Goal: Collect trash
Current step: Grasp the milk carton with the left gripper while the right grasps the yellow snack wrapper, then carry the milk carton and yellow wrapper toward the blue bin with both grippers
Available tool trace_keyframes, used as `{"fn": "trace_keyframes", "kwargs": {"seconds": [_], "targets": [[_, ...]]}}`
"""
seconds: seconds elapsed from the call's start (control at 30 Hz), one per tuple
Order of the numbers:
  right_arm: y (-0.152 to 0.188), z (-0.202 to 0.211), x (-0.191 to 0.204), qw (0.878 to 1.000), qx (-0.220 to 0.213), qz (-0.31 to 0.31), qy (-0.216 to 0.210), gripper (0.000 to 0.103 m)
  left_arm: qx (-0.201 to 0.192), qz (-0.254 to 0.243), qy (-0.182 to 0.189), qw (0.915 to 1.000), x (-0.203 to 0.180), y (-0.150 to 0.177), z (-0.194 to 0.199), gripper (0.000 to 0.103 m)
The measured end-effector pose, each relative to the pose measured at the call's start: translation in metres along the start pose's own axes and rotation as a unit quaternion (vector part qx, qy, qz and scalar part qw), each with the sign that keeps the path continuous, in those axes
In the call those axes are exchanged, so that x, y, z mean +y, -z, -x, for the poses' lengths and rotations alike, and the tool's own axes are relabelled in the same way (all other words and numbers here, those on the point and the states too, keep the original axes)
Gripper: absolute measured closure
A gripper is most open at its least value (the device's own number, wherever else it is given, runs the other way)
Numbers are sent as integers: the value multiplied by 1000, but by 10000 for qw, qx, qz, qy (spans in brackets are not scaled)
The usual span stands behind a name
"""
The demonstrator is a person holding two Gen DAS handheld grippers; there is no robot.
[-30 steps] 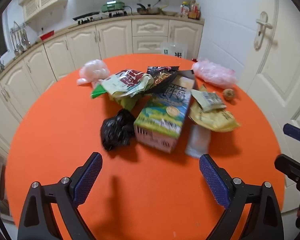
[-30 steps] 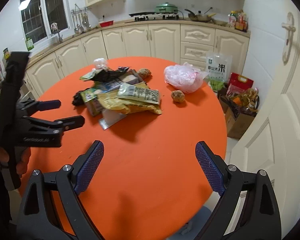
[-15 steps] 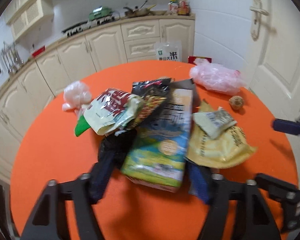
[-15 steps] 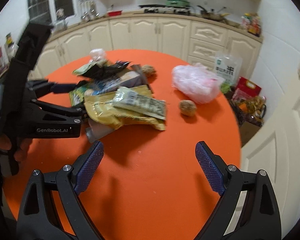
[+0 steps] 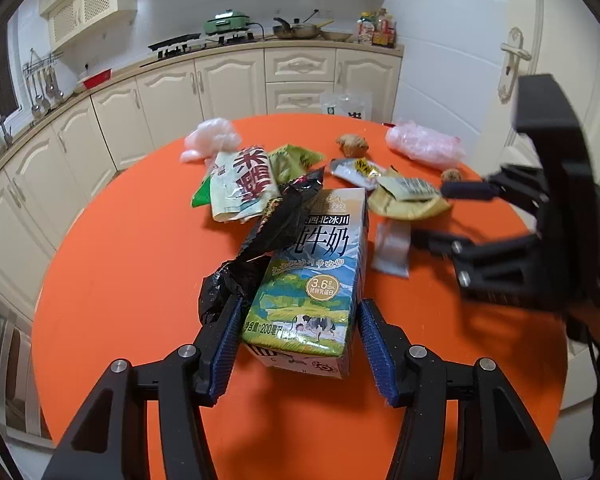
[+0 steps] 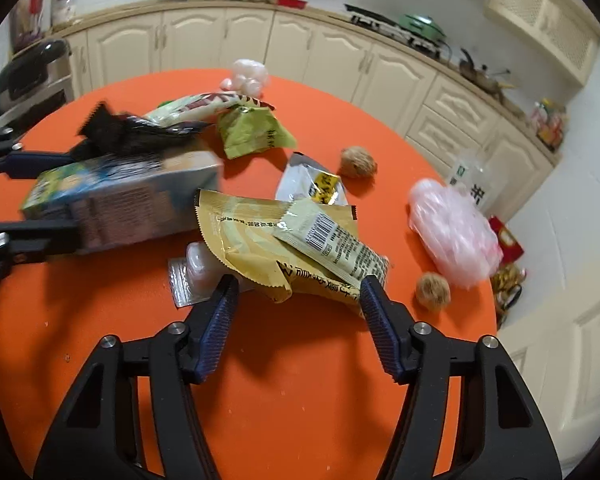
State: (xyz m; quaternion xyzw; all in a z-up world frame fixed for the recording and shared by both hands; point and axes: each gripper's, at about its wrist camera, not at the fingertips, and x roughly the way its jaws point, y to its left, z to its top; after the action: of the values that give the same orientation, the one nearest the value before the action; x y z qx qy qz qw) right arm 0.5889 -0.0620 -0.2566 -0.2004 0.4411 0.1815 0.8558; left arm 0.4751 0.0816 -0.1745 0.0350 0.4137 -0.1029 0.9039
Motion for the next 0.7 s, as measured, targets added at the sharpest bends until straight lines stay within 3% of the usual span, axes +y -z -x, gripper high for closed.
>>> {"fn": "trace_keyframes", "kwargs": {"seconds": [0.17, 0.2, 0.27, 0.3, 0.4, 0.57, 0.7], "targets": [[-4, -8, -6, 9997, 68, -94, -202, 59, -11, -20, -102, 9999, -3, 1, 6, 45], [-3, -6, -6, 9997, 72, -134, -216, 66, -11, -40, -114, 9999, -6, -1, 5, 44], [0, 0, -8, 9987, 9, -330, -399, 89, 46, -74, -78, 9999, -11, -2, 0, 44], [2, 6, -10, 9967, -68, -490, -645, 97, 95, -70, -43, 9999, -12, -3, -3, 45], [7, 15, -9, 9940, -104, -637, -887, 98, 84, -68, 30, 9999, -15, -1, -4, 56], [21, 34, -9, 9897, -131, -937, -1077, 98, 61, 196, 423, 9989, -8, 11, 15, 57], [33, 55, -3, 9867, -76, -1116, -1178, 98, -60, 156, 335, 9993, -7, 30, 45, 57]]}}
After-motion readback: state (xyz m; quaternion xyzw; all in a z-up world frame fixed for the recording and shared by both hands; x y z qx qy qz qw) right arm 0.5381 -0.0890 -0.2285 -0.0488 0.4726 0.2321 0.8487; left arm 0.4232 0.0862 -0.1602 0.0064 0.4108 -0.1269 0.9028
